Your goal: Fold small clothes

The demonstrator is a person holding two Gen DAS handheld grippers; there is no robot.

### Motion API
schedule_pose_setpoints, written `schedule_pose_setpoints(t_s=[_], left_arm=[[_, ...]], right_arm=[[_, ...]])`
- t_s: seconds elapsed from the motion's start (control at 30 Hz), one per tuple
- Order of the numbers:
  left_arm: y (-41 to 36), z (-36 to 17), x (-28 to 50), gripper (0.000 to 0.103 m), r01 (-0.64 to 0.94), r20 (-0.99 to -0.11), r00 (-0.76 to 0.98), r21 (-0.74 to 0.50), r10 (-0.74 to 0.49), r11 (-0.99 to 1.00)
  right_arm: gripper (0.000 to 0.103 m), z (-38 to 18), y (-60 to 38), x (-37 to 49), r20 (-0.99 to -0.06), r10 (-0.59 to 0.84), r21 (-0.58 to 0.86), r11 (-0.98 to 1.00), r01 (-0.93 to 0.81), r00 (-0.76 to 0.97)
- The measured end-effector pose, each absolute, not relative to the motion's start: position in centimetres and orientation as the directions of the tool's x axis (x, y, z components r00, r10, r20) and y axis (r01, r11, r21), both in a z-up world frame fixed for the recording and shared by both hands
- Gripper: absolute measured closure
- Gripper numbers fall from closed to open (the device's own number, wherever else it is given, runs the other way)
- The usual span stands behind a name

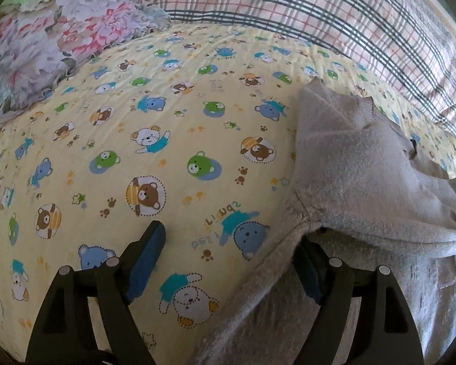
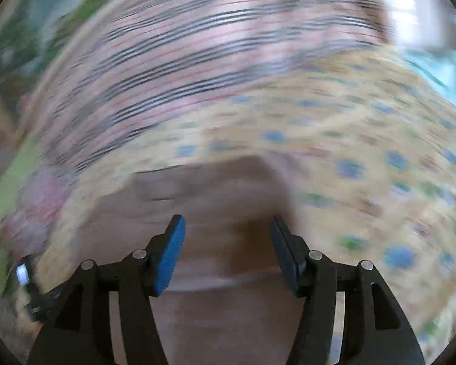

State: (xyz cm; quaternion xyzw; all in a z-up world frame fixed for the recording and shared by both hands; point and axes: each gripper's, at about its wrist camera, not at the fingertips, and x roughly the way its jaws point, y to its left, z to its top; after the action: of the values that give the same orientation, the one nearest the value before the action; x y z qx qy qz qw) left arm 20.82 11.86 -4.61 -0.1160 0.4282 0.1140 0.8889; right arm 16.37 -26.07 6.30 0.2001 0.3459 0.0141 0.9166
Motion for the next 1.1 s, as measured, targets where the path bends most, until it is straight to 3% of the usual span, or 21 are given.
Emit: schedule_pose_setpoints(t_s=[0.17, 0.33, 0.53, 0.63, 0.7, 0.73, 0.77, 0.97, 1.1], left_arm=[[11.7, -4.8, 21.0, 0.020, -0.298, -0.784, 0.611, -0.100, 0.109, 0.949], [12.1, -4.8, 21.1, 0.020, -0.299, -0.780, 0.619, -0.122, 0.095, 0.947], [12.7, -4.6, 22.5, 0.019, -0.295, -0.767, 0.639, -0.178, 0.055, 0.939], [12.2, -4.7, 22.9, 0.018, -0.300, -0.774, 0.627, -0.140, 0.085, 0.943], [11.9, -4.8, 23.0, 0.017, -0.299, -0.775, 0.624, -0.120, 0.099, 0.947], [11.9, -4.9, 23.0, 0.017, -0.297, -0.774, 0.626, -0.124, 0.095, 0.947], [12.1, -4.9, 22.9, 0.017, -0.296, -0.771, 0.632, -0.138, 0.085, 0.945], [12.8, -5.0, 22.5, 0.017, -0.302, -0.751, 0.657, -0.182, 0.066, 0.936], [13.0, -5.0, 22.4, 0.017, -0.319, -0.745, 0.663, -0.190, 0.075, 0.929]], right_arm=[[0.043, 6.8, -16.1, 24.1, -0.620, 0.496, 0.473, 0.854, -0.215, 0.608], [0.043, 4.3, -7.4, 30.9, -0.650, 0.632, 0.515, 0.774, -0.367, 0.422], [0.043, 0.6, -3.4, 36.6, -0.723, 0.606, 0.502, 0.791, -0.350, 0.332], [0.044, -0.8, -1.7, 37.7, -0.761, 0.600, 0.491, 0.781, -0.386, 0.247], [0.069, -1.4, -0.5, 37.2, -0.778, 0.593, 0.468, 0.767, -0.439, 0.205], [0.093, -1.5, -0.1, 37.0, -0.786, 0.586, 0.453, 0.762, -0.463, 0.196], [0.099, -1.6, 0.3, 37.1, -0.795, 0.574, 0.434, 0.765, -0.475, 0.196], [0.100, 0.8, -0.6, 40.1, -0.656, 0.672, 0.522, 0.732, -0.438, 0.342], [0.100, 0.1, 2.4, 41.5, -0.692, 0.638, 0.474, 0.754, -0.454, 0.338]])
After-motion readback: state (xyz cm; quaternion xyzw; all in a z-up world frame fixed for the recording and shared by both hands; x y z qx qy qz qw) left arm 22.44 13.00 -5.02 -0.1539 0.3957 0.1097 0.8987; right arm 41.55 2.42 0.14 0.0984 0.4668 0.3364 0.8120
